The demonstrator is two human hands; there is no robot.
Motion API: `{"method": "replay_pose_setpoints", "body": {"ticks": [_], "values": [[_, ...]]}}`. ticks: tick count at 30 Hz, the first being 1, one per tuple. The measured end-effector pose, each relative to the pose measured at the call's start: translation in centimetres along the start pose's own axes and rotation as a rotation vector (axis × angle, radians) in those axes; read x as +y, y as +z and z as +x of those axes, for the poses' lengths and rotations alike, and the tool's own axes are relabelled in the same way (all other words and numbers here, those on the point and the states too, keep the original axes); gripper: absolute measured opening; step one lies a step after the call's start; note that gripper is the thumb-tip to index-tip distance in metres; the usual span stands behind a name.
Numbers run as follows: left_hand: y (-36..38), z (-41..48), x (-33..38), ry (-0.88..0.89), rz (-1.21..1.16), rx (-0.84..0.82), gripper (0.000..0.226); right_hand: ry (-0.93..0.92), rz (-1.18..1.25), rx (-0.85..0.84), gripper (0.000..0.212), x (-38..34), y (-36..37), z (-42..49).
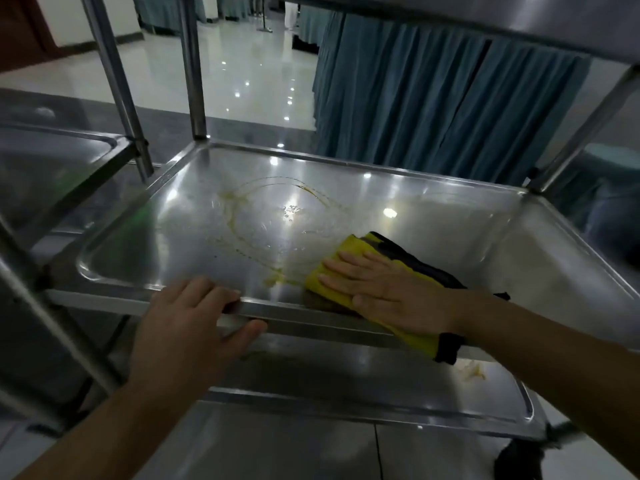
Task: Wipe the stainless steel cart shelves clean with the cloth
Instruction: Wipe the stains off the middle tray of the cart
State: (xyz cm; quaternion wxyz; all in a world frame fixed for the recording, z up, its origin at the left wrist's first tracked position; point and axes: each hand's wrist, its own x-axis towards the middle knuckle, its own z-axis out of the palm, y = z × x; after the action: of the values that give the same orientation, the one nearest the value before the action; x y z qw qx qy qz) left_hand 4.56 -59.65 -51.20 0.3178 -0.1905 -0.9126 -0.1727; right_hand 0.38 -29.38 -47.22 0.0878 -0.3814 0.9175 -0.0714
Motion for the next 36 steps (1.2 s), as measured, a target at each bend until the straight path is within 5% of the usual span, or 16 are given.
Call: {"method": "replay_pose_setpoints", "body": {"ticks": [12, 26, 31, 36], "values": [[-1.0, -0.5, -0.5, -0.027, -0.055, -0.046, 0.035, 0.571, -0.139, 0.013, 0.051, 7.9, -3.8, 12.1], [-1.2, -1.3, -0.6, 0.019, -0.098, -0.027, 0.034, -0.047, 0.012, -0.019, 0.049, -5.2, 0.5, 3.6], [-0.8, -1.1, -0.7, 0.003, -0.128, -0.014, 0.033, -0.013, -0.056, 0.005, 0.050, -2.3, -0.4, 7.3], [-0.4, -1.4, -1.0, 0.016, -0.134, -0.001, 0.033, 0.298, -0.093, 0.031, 0.049, 2.9, -2.3, 14.5]]}}
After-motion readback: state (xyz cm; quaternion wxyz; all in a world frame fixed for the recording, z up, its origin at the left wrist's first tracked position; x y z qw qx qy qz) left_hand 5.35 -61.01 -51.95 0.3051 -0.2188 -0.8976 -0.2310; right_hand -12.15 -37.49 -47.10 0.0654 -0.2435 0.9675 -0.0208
